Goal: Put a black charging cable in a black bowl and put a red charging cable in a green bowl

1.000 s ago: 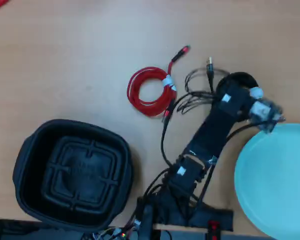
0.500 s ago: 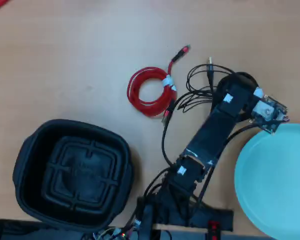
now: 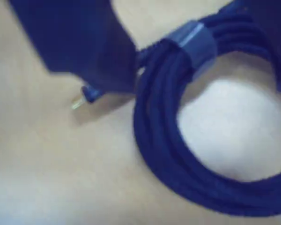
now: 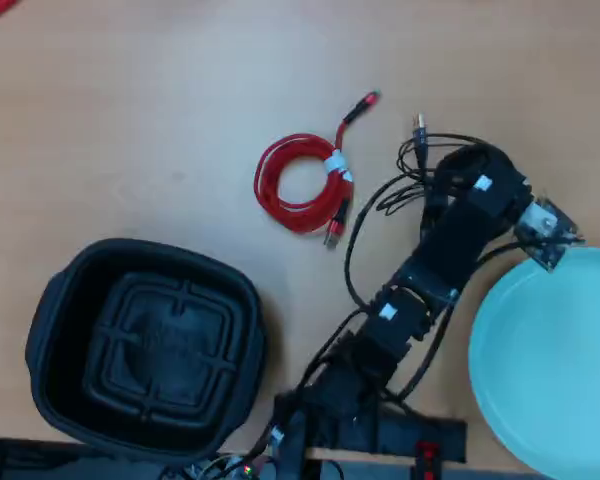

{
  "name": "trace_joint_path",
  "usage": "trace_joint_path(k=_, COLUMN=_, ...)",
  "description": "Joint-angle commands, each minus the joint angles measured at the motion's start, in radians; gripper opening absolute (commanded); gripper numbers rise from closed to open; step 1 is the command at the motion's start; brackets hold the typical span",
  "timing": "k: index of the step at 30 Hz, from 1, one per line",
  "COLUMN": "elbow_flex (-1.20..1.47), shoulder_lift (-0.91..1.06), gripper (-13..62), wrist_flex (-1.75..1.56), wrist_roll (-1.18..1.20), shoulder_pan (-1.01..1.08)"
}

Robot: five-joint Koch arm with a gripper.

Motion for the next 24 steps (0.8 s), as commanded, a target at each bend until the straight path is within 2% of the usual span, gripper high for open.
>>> trace_joint_path(k=1, elbow_flex=-0.034, shoulder_lift=-0.021, gripper=31.3, wrist_flex=0.095, wrist_roll=0.009, shoulder_pan=0.017)
trace_joint_path(k=15, elbow_flex=0.038, shoulder_lift=-0.057, gripper=30.3, wrist_flex=0.132, wrist_roll=0.0, shoulder_pan=0.006)
trace_joint_path(k=24, elbow_flex=0.069, shoulder_lift=-0.06, gripper=30.5, wrist_flex=0.124, wrist_roll=0.009, shoulder_pan=-0.118)
